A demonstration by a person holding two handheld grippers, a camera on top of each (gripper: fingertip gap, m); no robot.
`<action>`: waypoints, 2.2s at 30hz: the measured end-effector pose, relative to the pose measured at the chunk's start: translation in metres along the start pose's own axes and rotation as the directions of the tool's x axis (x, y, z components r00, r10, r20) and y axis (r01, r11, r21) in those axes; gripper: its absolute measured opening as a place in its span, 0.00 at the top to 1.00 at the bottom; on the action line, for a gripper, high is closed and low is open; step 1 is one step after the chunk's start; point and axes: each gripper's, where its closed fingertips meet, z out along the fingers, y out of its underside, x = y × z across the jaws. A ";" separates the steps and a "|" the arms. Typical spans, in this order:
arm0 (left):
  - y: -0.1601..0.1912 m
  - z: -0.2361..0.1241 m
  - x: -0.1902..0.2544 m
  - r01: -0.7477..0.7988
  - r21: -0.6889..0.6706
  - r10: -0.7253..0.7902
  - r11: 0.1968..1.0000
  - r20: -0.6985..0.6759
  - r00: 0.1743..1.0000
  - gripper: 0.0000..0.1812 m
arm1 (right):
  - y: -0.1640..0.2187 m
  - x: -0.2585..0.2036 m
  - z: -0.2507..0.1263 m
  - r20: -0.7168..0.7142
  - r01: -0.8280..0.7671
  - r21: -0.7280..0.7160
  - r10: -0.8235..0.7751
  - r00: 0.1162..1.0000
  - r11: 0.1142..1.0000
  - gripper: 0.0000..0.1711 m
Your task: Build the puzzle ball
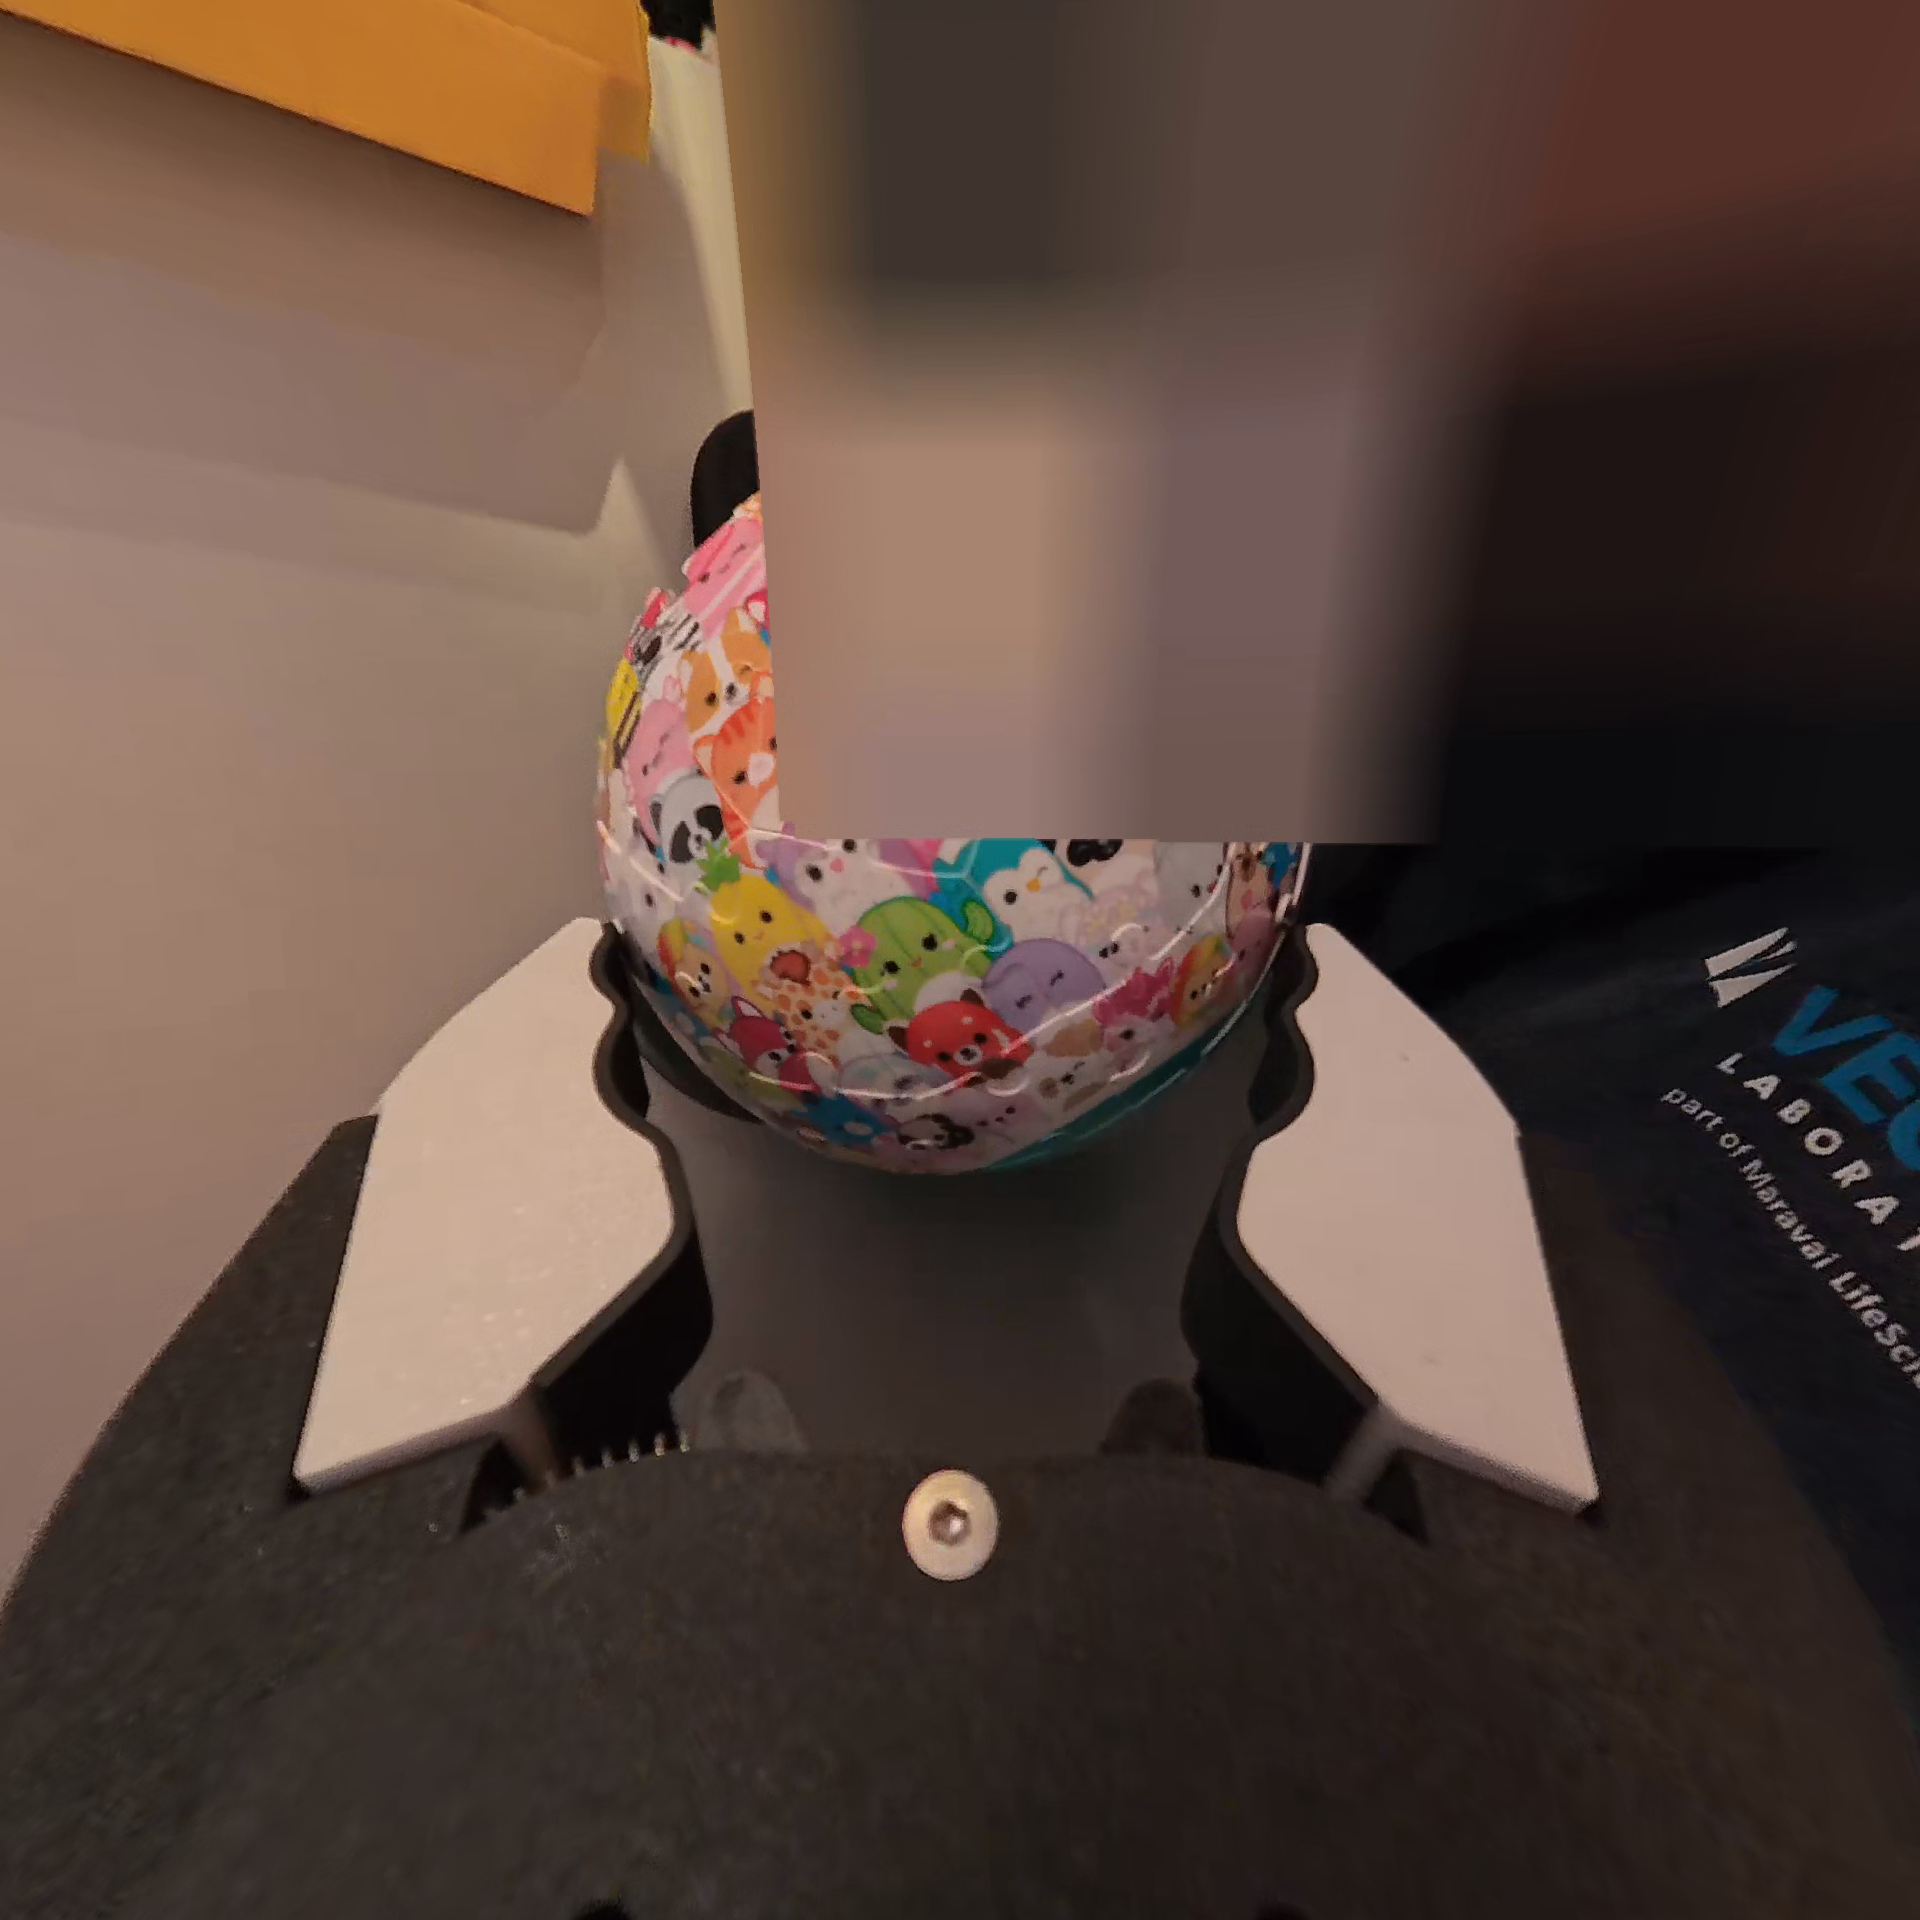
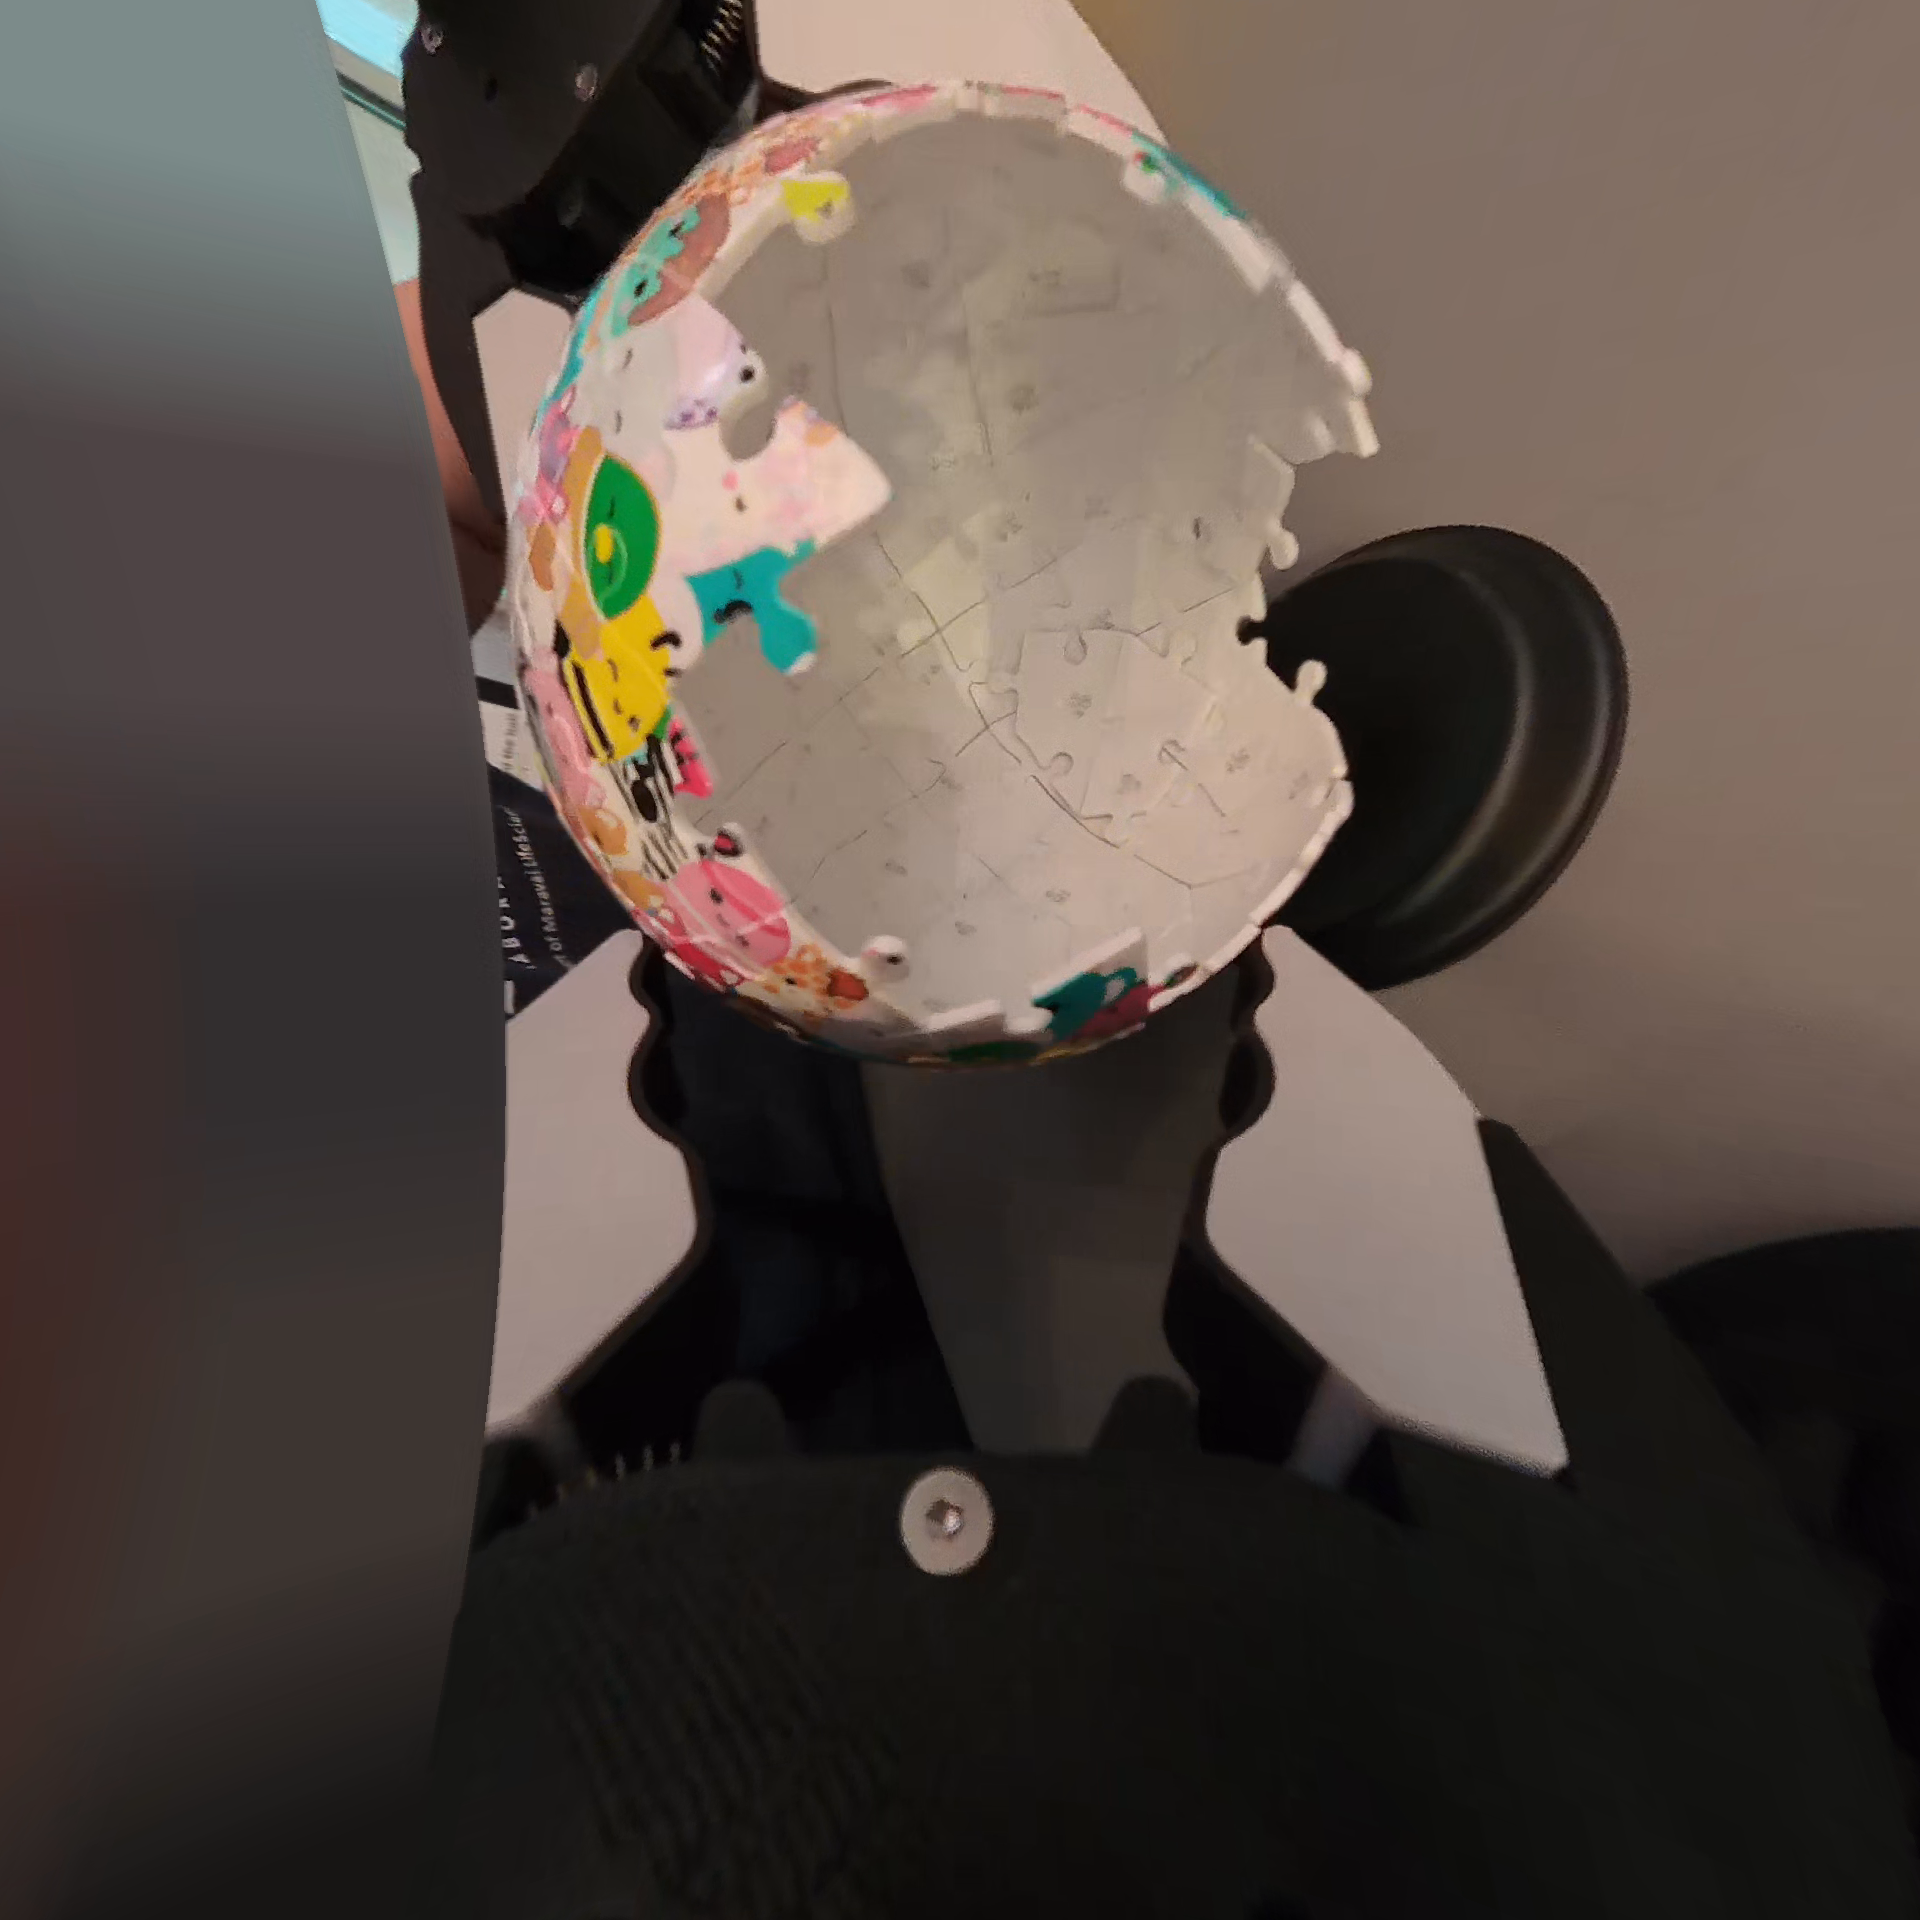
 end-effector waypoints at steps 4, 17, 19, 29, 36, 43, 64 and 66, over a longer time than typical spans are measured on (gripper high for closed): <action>0.004 0.003 -0.003 -0.021 0.009 0.021 1.000 0.001 1.000 0.36 | 0.002 0.006 0.001 -0.045 0.018 -0.003 -0.018 0.999 1.000 0.38; 0.005 0.001 -0.010 -0.046 0.017 0.047 0.999 -0.026 0.999 0.36 | -0.003 0.009 0.000 -0.068 0.012 0.009 -0.011 0.998 1.000 0.39; 0.005 0.002 -0.011 -0.048 0.017 0.048 0.999 -0.043 0.998 0.36 | -0.001 0.009 0.000 -0.066 0.010 0.003 -0.009 0.998 1.000 0.39; 0.004 0.003 -0.016 -0.029 0.037 0.033 0.999 -0.109 0.993 0.36 | 0.001 0.010 -0.003 -0.051 0.011 -0.002 -0.011 0.999 1.000 0.38; 0.007 0.005 -0.016 -0.052 0.043 0.058 0.998 -0.136 0.989 0.36 | 0.004 0.009 -0.006 -0.040 0.017 -0.012 -0.017 0.999 1.000 0.39; 0.007 0.005 -0.016 -0.054 0.060 0.063 0.997 -0.156 0.986 0.36 | 0.007 0.008 -0.007 -0.032 0.013 -0.024 -0.013 0.999 1.000 0.40; 0.008 0.003 -0.016 -0.050 0.096 0.067 0.994 -0.180 0.981 0.37 | -0.020 0.022 -0.069 -0.004 0.246 0.125 -0.247 0.969 0.961 0.60; 0.008 0.003 -0.016 -0.048 0.097 0.065 0.994 -0.177 0.982 0.37 | -0.026 0.028 -0.070 0.018 0.259 0.150 -0.265 0.964 0.954 0.65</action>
